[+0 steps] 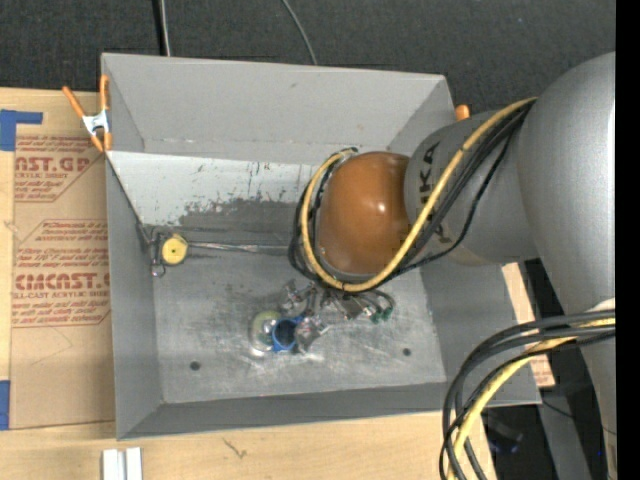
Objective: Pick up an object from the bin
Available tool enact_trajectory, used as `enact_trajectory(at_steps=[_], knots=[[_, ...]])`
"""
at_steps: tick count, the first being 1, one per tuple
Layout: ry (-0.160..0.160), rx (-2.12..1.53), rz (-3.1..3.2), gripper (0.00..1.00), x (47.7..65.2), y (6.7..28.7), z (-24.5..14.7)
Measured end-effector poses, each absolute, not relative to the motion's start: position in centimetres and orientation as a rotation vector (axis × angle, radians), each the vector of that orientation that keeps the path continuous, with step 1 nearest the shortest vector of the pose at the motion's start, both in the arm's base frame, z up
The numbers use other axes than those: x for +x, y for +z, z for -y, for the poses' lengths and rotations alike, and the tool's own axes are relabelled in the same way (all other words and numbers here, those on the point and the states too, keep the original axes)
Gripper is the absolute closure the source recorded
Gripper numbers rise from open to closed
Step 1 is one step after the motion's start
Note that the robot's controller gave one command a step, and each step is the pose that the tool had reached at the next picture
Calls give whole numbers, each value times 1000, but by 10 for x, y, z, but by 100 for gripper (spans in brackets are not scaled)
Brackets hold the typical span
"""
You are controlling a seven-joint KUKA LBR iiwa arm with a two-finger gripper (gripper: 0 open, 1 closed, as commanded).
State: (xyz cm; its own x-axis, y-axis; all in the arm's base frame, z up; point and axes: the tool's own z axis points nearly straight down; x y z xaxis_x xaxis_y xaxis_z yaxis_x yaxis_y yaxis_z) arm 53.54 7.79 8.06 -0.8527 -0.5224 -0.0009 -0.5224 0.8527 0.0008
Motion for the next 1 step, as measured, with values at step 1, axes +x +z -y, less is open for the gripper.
enact_trajectory(at_steps=[1], knots=[[-3,-835,-3020,100,512,234,-40]])
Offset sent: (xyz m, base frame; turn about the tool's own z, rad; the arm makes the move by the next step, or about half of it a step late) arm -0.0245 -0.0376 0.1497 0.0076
